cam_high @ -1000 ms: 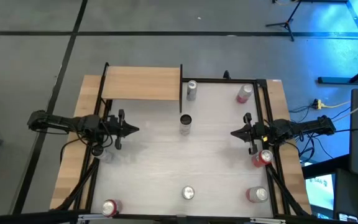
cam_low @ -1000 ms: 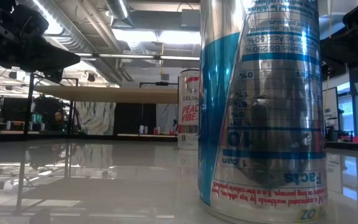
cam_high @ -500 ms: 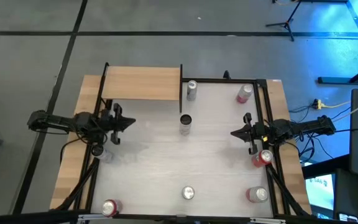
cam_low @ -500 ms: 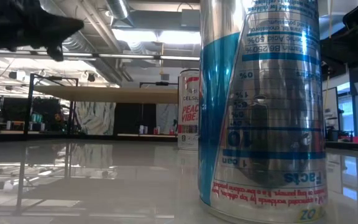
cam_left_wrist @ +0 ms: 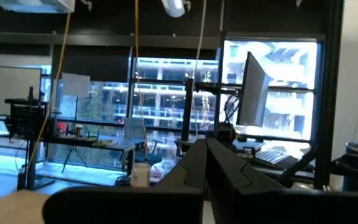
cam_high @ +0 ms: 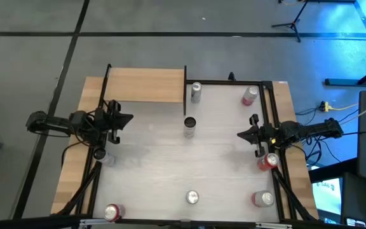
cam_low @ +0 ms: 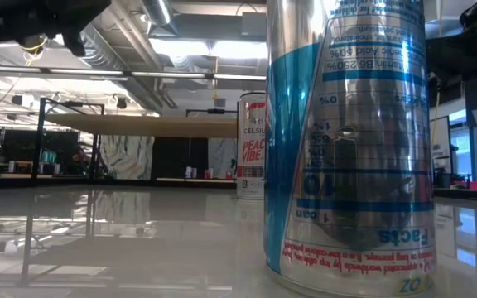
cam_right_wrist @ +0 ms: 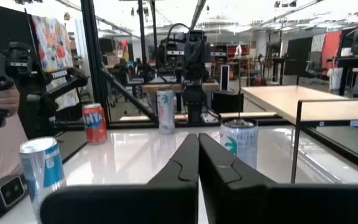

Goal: Place canned beverage on shelf
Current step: Put the top white pink soda can on the shelf

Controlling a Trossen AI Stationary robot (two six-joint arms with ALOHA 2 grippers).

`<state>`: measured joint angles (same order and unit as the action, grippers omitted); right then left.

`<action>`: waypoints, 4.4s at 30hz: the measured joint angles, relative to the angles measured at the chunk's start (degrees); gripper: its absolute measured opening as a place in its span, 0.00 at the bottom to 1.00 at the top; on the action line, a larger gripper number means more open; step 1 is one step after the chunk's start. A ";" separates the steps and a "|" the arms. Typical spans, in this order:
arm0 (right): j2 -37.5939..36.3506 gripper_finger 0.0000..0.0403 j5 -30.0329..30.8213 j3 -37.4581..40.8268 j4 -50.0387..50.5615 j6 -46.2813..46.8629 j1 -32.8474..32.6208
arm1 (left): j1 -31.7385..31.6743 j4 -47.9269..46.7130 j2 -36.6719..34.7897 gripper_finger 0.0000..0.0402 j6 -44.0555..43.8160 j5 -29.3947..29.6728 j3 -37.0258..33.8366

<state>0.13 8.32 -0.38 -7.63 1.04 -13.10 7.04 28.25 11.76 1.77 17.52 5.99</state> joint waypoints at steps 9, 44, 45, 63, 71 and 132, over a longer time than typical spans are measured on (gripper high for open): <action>0.01 0.00 2.04 0.00 -1.35 -0.30 -0.01 | 0.00 -0.70 19.57 0.01 1.70 0.00 12.54; -0.01 0.25 6.43 0.00 -6.86 -2.52 0.00 | -10.88 -23.97 68.90 0.56 -2.30 -6.15 59.04; 0.00 0.29 7.38 0.00 -7.38 -3.23 -0.01 | -11.17 -24.63 69.53 0.58 -2.39 -6.38 59.80; 0.00 0.71 10.14 -0.02 -8.14 -6.06 0.01 | -11.49 -25.29 70.85 0.68 -1.65 -6.10 61.30; 0.01 0.71 10.13 -0.02 -9.18 -8.36 -0.01 | -11.53 -26.58 71.24 0.90 -2.68 -6.24 61.30; -0.01 0.71 10.64 -0.04 -6.63 -10.76 0.00 | -13.26 -66.07 92.71 0.97 -12.14 -7.58 83.18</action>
<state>0.13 18.96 -0.43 -14.26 -9.72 -13.10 -6.22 -37.82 104.47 -10.36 9.93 89.17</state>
